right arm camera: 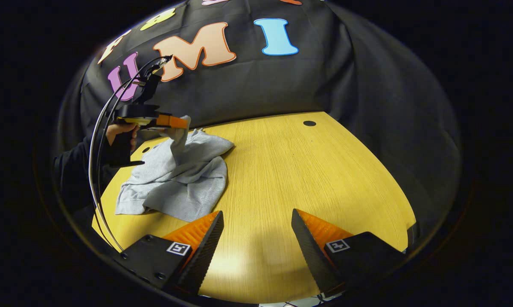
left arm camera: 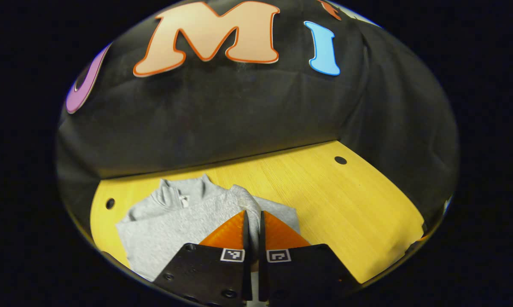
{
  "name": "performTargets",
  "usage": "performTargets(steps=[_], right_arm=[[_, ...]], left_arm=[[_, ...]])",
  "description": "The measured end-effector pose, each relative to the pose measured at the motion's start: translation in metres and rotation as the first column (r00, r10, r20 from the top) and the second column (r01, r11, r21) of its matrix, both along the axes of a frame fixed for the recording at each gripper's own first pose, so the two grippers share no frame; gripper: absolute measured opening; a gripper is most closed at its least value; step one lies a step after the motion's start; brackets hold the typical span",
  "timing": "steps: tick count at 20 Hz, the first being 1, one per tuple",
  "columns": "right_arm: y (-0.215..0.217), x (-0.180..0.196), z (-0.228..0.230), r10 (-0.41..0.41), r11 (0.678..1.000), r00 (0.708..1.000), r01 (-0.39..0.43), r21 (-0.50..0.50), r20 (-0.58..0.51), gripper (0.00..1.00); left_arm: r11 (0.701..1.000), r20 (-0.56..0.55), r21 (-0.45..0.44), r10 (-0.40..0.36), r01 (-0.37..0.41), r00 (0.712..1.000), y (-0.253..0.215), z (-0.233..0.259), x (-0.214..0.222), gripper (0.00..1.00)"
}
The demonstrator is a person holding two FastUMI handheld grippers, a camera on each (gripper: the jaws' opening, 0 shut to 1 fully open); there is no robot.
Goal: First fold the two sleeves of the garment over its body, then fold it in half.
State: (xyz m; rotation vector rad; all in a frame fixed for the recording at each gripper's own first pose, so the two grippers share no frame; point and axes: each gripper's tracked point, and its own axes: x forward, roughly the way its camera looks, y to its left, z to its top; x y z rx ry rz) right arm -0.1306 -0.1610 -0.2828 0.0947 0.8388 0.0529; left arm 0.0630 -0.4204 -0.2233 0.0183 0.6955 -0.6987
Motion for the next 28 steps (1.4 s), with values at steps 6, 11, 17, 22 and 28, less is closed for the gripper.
performTargets(steps=[6, 11, 17, 22, 28], right_arm=[[0.009, 0.015, -0.005, 0.073, 0.997, 0.997, -0.073, 0.038, 0.010, 0.99], [0.039, 0.036, -0.007, 0.149, 0.985, 0.989, -0.150, 0.084, 0.014, 0.99], [0.084, 0.056, -0.015, 0.170, 0.977, 0.985, -0.169, 0.130, 0.006, 0.96], [0.112, 0.069, -0.021, 0.145, 0.980, 0.989, -0.144, 0.139, 0.004, 0.99], [0.130, 0.071, -0.042, 0.143, 0.986, 0.989, -0.139, 0.093, -0.033, 0.96]], left_arm=[[0.995, 0.078, -0.048, 0.092, -0.089, 0.993, 0.025, 0.024, -0.009, 0.99], [0.966, 0.140, -0.120, 0.245, -0.229, 0.959, 0.100, 0.051, -0.023, 0.95], [0.944, 0.226, -0.024, 0.327, -0.330, 0.917, 0.224, 0.045, -0.050, 0.95], [0.891, 0.159, 0.019, 0.445, -0.453, 0.881, 0.309, 0.014, -0.073, 0.95], [0.857, 0.058, 0.078, 0.506, -0.509, 0.860, 0.362, -0.043, -0.112, 0.95]])
